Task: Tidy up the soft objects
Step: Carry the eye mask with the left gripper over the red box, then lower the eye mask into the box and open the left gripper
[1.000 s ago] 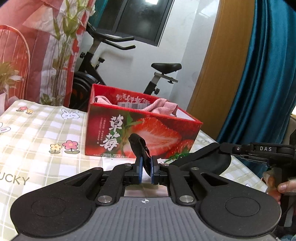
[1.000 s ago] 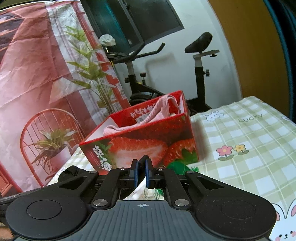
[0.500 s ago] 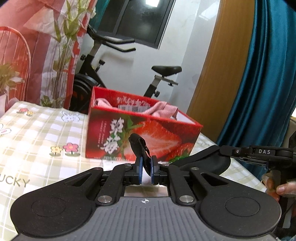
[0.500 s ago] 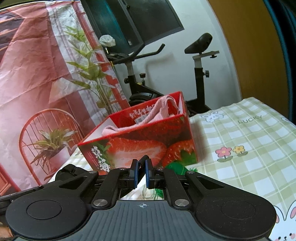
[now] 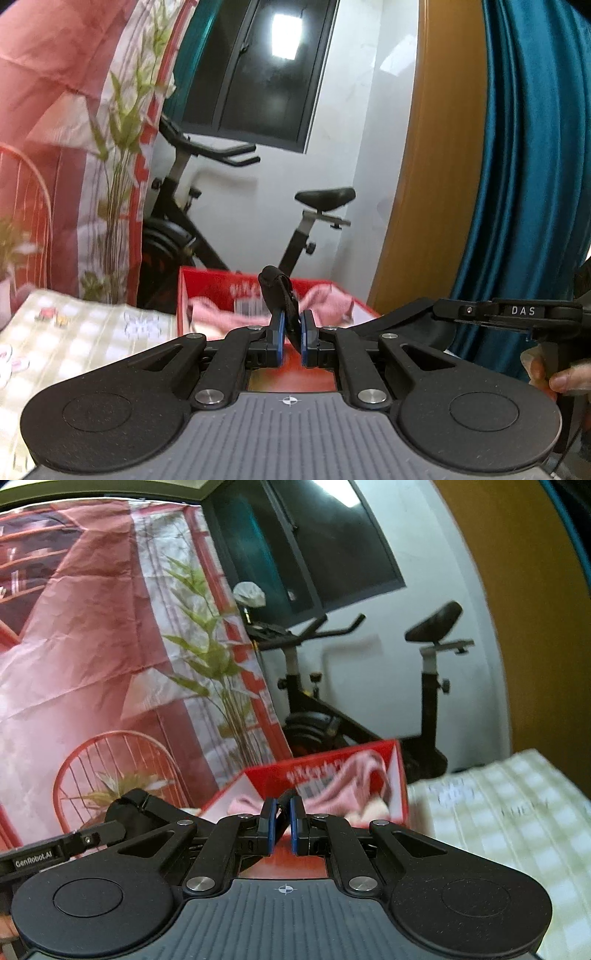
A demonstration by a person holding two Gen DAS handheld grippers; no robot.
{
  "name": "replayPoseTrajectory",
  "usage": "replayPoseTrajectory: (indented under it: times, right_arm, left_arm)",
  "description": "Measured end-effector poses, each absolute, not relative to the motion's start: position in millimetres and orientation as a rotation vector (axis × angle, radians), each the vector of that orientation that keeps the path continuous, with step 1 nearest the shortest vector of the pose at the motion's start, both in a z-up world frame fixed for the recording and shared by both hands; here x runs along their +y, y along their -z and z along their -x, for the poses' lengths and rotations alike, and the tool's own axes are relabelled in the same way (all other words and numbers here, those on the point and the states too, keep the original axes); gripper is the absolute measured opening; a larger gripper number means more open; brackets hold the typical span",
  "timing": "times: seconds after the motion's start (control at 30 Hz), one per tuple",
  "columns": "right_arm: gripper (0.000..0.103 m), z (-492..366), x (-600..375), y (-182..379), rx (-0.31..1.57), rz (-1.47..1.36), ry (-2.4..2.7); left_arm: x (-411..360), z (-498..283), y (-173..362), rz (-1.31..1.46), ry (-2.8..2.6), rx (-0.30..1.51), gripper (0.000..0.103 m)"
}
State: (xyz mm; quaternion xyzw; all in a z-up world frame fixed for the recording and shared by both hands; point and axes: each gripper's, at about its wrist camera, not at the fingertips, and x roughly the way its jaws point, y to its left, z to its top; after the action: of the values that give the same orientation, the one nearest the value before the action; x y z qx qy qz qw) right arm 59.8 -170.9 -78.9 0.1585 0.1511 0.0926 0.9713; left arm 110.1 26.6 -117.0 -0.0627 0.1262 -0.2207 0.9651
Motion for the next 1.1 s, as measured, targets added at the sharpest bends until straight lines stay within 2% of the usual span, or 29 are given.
replayPoseTrajectory:
  times: [0.2,0.43,0.57,0.8,1.1]
  right_arm:
    - [0.007,-107.6,-175.0,55.2,0.276,-0.253,-0.179]
    - [0.007,-176.0,-177.5,54.3,0.286,-0.205,-0.112]
    - [0.007,-211.7,-167.3,67.4,0.316,-0.144,-0.075]
    - [0.007,-246.4,-147.9,107.9,0.412,-0.022,-0.027]
    - [0.007,-249.7,-139.8,139.5,0.495,0.001,-0.023]
  left_arm:
    - [16.3,-155.6,97.8,0.105,0.433,0.248,0.009]
    - [4.5,-211.1,89.4,0.062,0.370,0.275,0.009]
    - [-9.6,-237.5,94.6,0.012,0.324,0.312,0.009]
    - [-31.5,-270.9,127.8,-0.060,0.311,0.484,0.010]
    - [-26.0,-279.8,149.4,-0.080,0.343,0.577,0.010]
